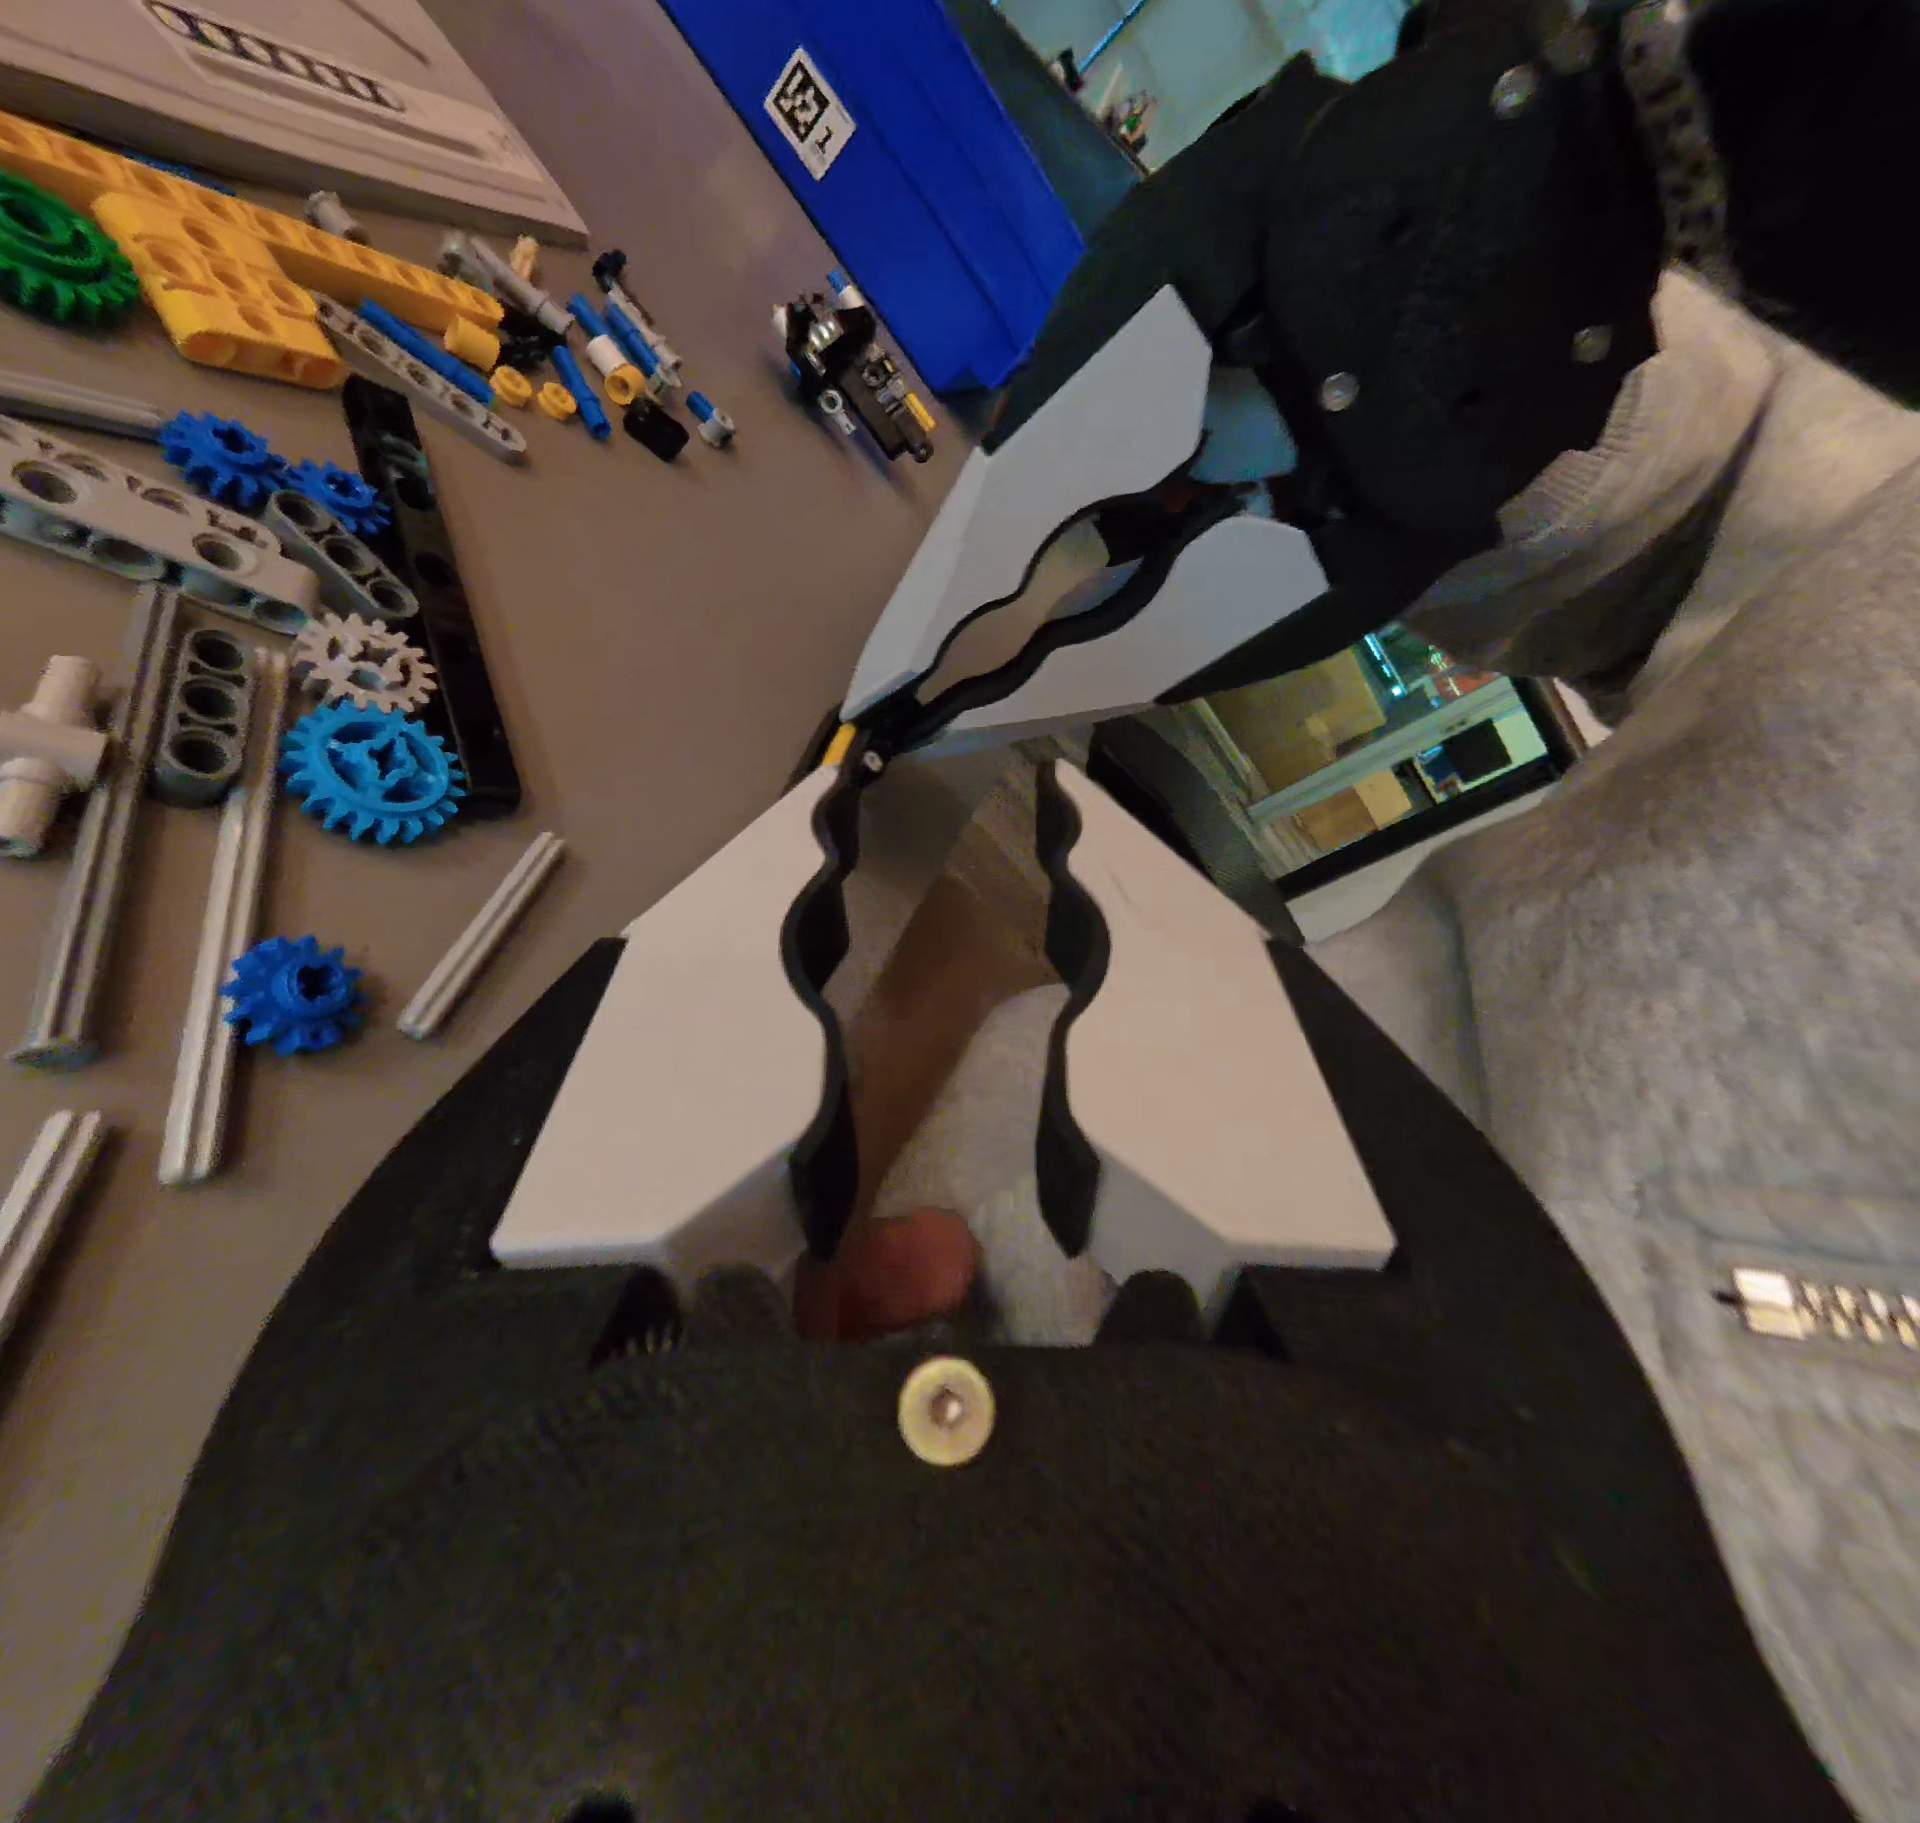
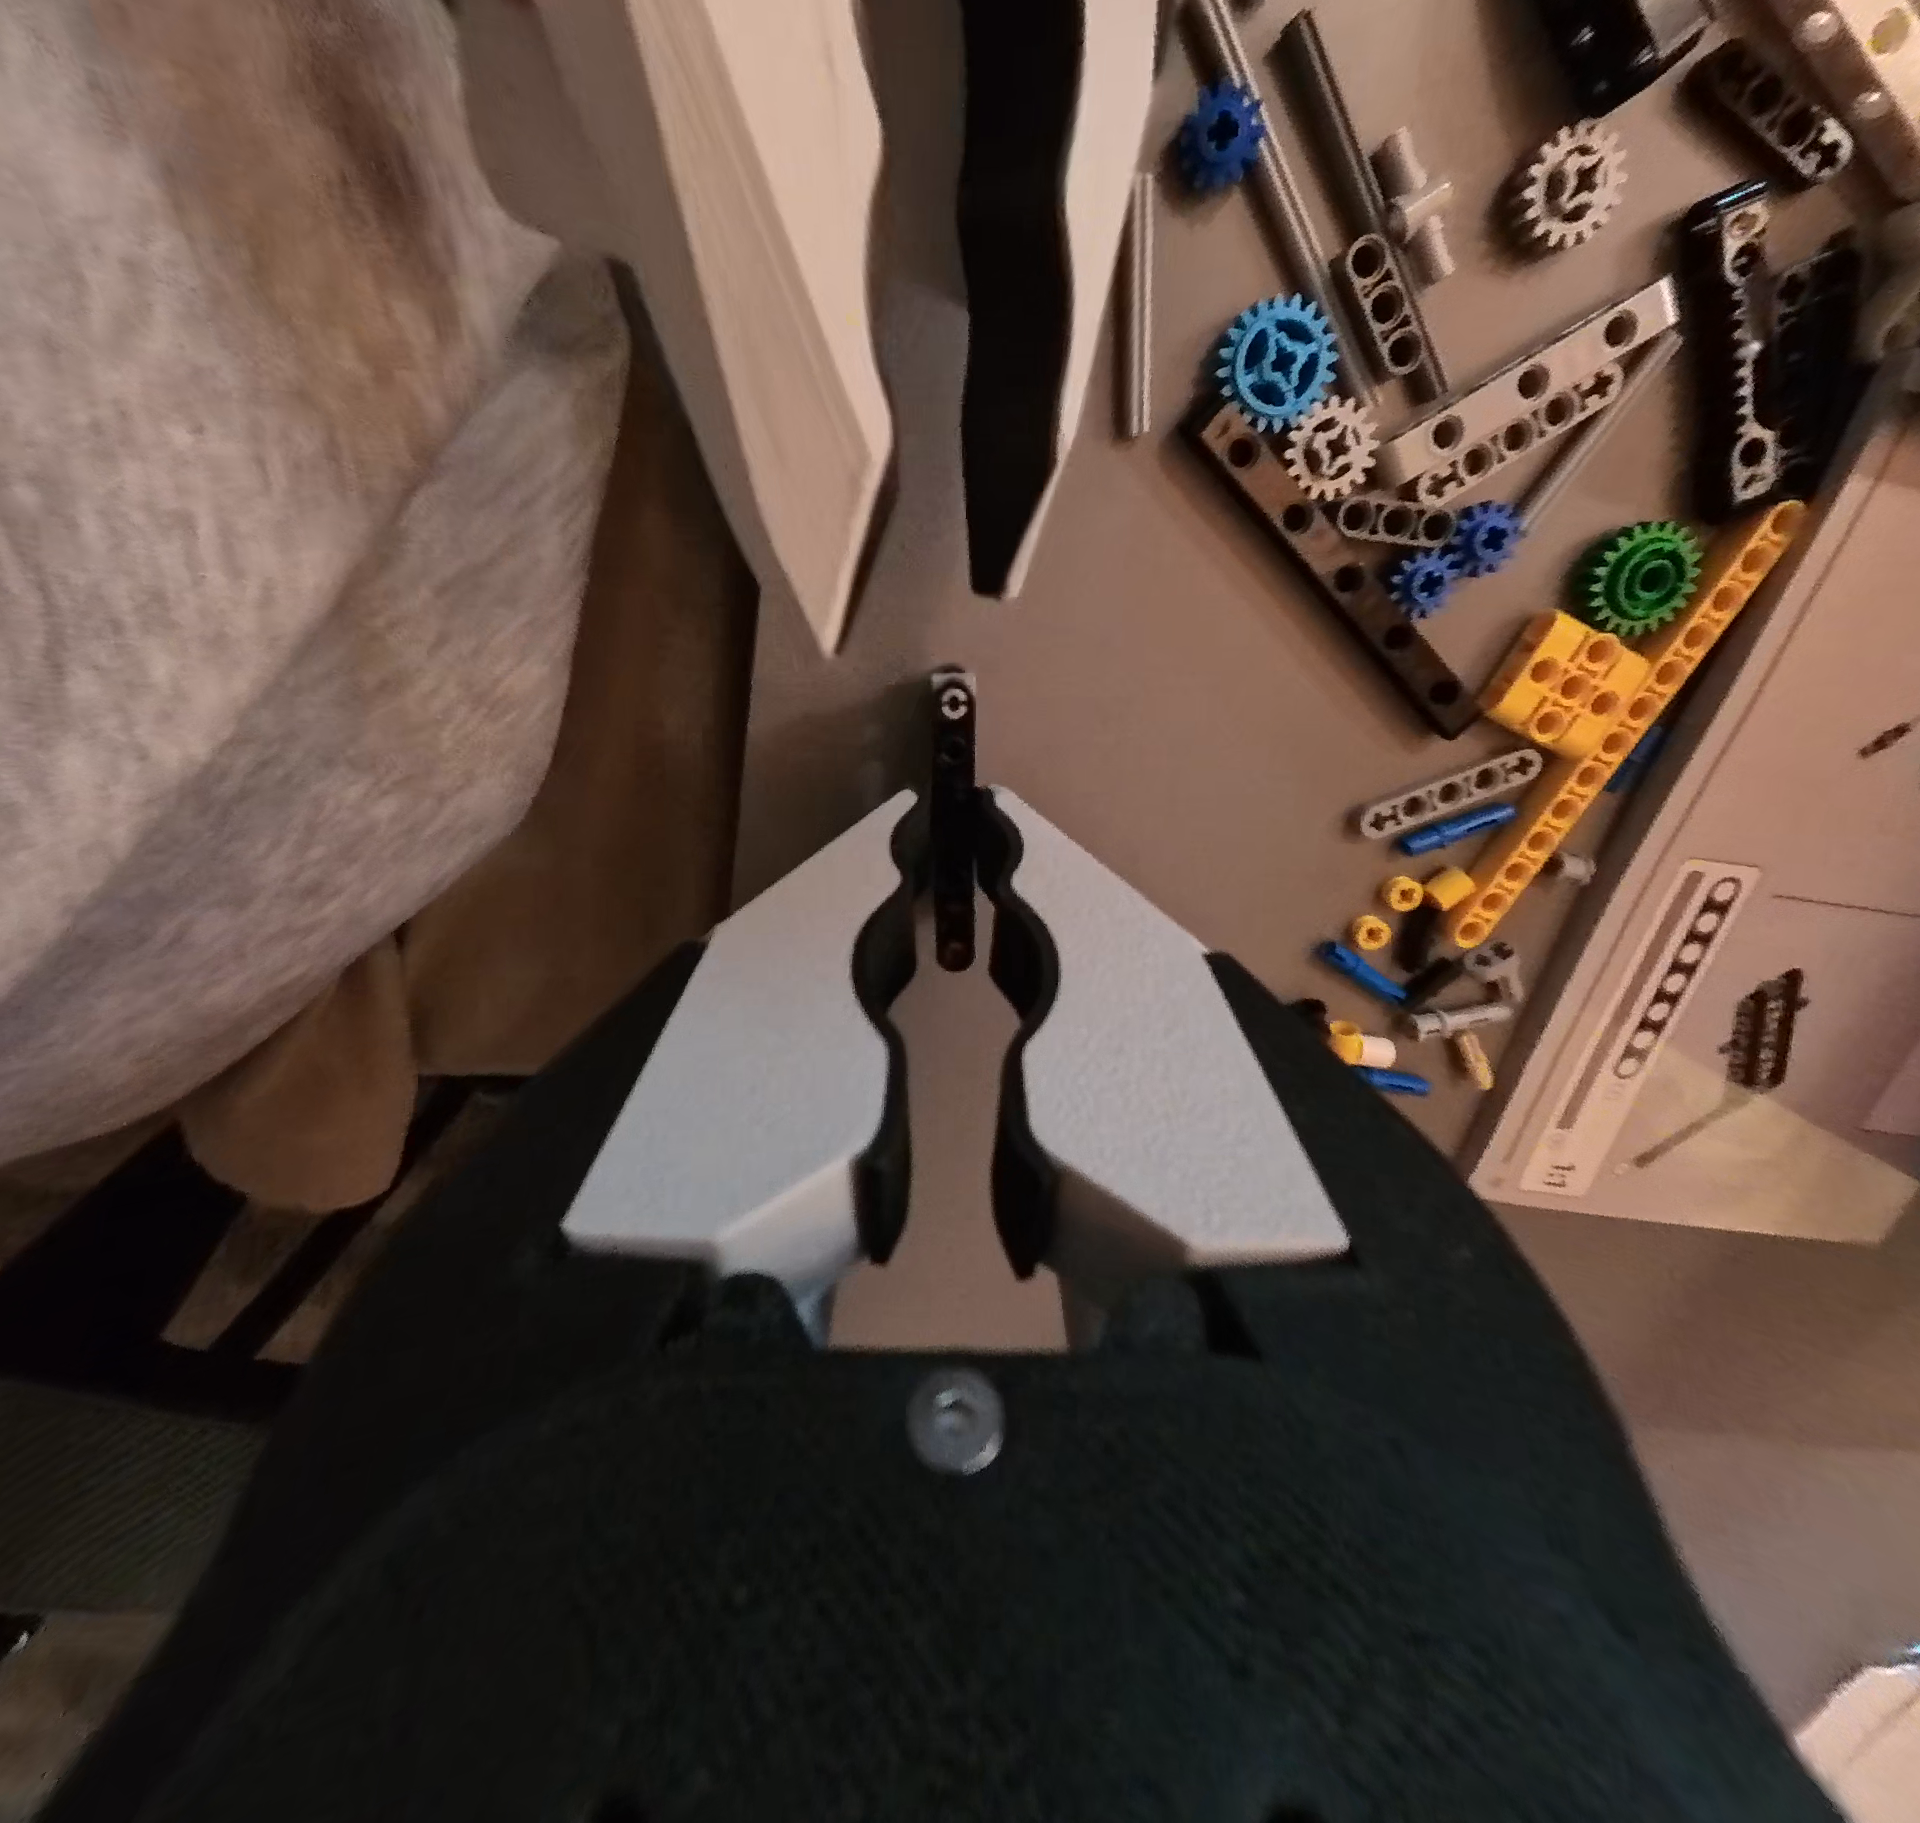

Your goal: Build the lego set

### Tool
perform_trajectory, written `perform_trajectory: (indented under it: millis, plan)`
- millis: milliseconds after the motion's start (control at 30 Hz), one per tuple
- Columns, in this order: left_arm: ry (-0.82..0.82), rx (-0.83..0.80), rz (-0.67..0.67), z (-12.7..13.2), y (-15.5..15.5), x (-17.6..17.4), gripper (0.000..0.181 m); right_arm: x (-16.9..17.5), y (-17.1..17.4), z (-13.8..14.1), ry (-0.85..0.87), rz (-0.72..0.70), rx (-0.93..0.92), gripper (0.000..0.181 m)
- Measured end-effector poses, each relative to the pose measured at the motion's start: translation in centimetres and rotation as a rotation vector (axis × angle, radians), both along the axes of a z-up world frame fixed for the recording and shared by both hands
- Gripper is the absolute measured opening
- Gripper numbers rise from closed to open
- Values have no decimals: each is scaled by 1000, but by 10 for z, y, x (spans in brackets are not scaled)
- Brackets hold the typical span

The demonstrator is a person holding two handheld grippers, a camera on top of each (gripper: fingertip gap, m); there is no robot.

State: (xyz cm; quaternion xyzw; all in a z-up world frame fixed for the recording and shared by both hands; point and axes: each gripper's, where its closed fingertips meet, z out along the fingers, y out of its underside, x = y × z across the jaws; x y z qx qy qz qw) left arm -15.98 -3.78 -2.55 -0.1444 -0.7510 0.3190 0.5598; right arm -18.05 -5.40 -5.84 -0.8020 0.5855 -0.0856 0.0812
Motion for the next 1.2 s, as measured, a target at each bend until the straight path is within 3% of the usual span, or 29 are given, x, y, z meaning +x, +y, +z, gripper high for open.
perform_trajectory:
  millis: [33,100,167,233,367,533,733,967,1200]
  plan:
    - [4,11,-6,3,3,1,36,0,0,0,-10,-5,-4,5]
    - [44,61,-40,11,14,0,37,1,0,0,-27,-15,-16,5]
    - [146,160,-94,25,28,-3,27,3,1,0,-42,-24,-25,5]
    - [103,224,-75,21,31,0,27,5,1,0,-56,-34,-28,5]
    - [-124,339,-11,-4,21,5,35,10,1,0,-76,-62,-4,5]
    - [-123,465,52,-7,6,-2,14,15,1,0,-65,-96,41,5]
    - [-100,606,122,-12,-8,8,28,17,1,0,-88,-122,38,5]
    - [-145,666,94,-24,-10,6,32,18,2,0,-120,-170,69,5]
    - [-135,670,73,-24,-13,5,16,18,2,0,-123,-183,105,5]
